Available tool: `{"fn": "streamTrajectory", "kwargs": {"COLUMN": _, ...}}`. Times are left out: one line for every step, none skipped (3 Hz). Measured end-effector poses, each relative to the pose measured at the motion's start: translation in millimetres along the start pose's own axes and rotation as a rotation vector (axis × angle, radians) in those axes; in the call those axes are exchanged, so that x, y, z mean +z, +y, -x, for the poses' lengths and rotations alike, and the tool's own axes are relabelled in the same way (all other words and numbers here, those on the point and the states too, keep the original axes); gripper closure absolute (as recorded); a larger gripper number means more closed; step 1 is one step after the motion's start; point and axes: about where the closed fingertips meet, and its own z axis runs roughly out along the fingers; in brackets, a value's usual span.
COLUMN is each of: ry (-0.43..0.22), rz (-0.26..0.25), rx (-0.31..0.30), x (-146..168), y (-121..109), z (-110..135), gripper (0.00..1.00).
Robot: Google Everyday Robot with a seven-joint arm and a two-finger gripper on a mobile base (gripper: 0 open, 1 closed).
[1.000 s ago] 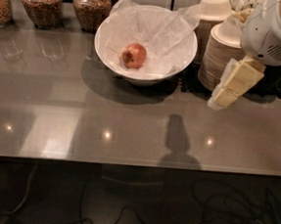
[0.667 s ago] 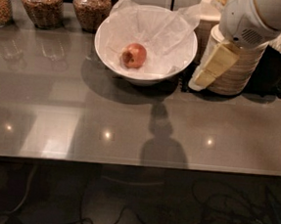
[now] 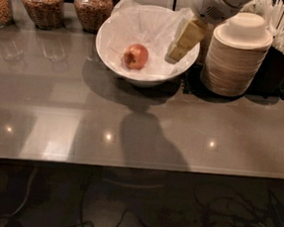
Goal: Pick apple from white bowl
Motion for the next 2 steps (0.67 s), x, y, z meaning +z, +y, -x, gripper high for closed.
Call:
{"fn": "streamTrajectory", "kwargs": {"ry": -0.019, "rz": -0.009, "rx": -0.022, "x": 32, "y": -17, "z": 14, "gripper": 0.0}}
{"fn": "streamTrajectory", "kwargs": {"ry": -0.028, "rz": -0.006, "rx": -0.037, "x": 59, "y": -28, "z": 24, "gripper": 0.0}}
